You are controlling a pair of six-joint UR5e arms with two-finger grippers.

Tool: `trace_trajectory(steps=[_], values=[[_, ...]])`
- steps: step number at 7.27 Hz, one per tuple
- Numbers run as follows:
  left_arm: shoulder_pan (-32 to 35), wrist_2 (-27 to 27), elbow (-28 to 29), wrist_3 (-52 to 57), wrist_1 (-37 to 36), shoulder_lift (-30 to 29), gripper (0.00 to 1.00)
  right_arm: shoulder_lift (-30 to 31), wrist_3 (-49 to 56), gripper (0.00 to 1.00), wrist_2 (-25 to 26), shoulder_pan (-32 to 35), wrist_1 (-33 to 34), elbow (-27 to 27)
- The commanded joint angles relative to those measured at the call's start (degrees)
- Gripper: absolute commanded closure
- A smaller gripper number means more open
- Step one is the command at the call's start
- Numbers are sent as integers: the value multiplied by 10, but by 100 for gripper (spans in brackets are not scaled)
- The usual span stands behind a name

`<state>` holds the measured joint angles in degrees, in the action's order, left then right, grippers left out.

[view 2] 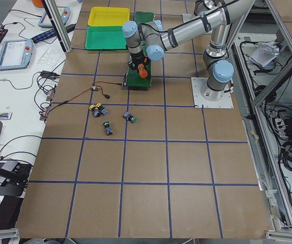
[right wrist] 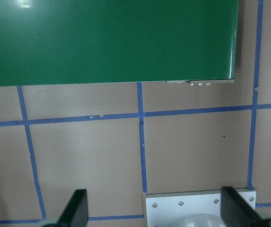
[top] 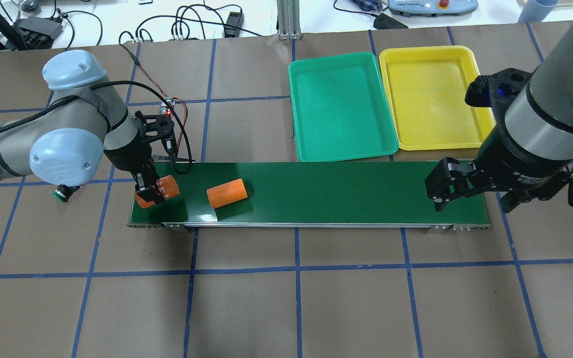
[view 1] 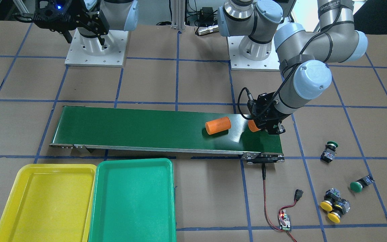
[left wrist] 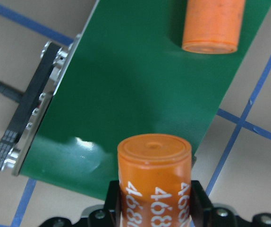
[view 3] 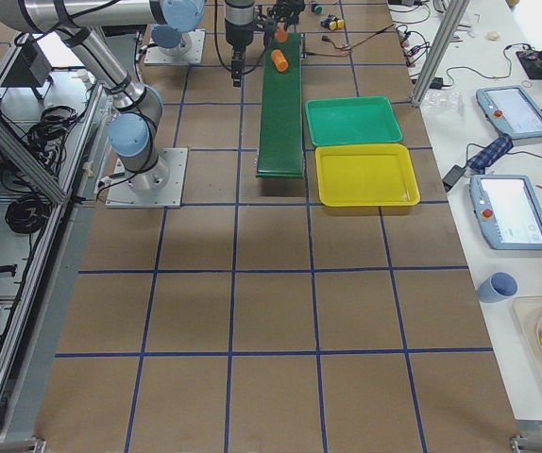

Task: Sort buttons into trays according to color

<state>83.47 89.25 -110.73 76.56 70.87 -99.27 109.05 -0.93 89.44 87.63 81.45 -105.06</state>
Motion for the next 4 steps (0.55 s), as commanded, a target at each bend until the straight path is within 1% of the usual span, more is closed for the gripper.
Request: trace_trajectory(steps=[1,2,3,4], values=[[6,-1,-17,-13,-44,0,3,0,1,0,1,0,0,-1],[0,-1,-5,-11,-48,6,0,1,0,0,-1,0,1,-1],[-31,-22,18,-19,-43,16,0,-1,0,0,1,0,1,-1],[-108,-20,54,-58,-35,-6,0,0,0,0,-1,0,1,-1]])
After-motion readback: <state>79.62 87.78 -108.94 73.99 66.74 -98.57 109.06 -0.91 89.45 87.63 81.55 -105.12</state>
